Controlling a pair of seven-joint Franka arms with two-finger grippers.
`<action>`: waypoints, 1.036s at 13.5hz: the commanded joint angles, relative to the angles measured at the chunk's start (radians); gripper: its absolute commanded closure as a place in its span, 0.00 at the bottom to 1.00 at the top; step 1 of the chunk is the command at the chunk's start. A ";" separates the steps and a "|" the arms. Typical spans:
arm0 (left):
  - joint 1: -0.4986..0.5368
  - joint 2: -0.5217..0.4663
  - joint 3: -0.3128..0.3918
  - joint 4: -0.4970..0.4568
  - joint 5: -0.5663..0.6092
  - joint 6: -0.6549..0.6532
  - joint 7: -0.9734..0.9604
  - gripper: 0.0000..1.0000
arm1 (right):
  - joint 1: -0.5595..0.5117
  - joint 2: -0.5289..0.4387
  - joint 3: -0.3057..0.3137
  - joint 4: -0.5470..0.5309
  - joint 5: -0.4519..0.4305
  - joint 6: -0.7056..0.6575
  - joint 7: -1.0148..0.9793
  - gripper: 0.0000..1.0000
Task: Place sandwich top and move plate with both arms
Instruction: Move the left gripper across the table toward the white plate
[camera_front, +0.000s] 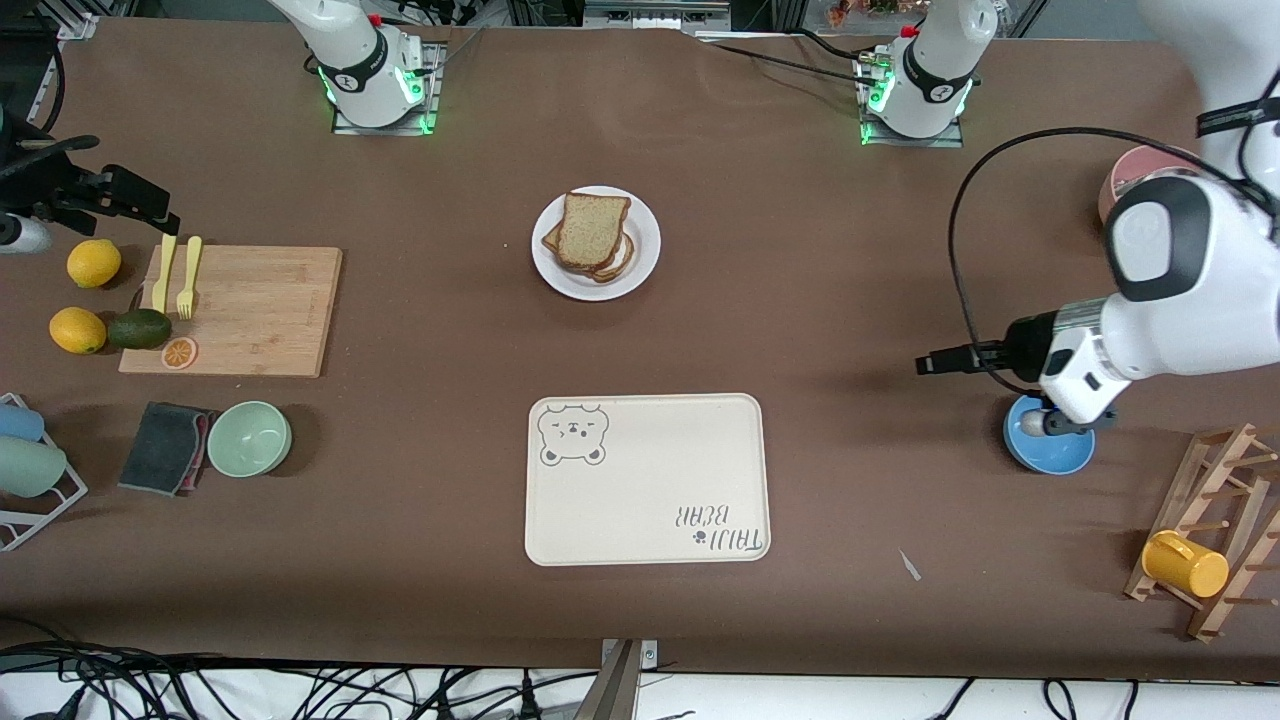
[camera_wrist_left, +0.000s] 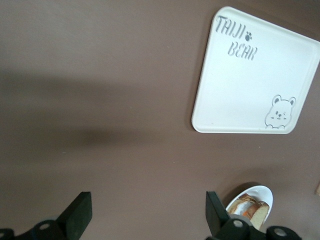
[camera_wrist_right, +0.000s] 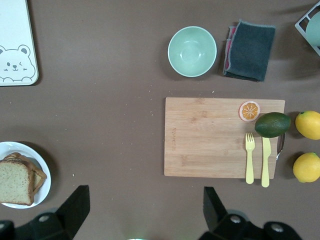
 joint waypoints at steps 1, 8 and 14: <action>0.000 -0.027 -0.005 -0.117 -0.131 0.051 0.146 0.00 | -0.020 0.004 0.007 0.018 -0.008 -0.024 -0.004 0.00; 0.000 -0.034 -0.204 -0.333 -0.402 0.306 0.342 0.00 | -0.021 0.010 0.006 0.020 0.001 -0.034 -0.005 0.00; 0.000 -0.038 -0.333 -0.462 -0.712 0.446 0.476 0.00 | -0.021 0.010 0.006 0.018 0.001 -0.039 -0.005 0.00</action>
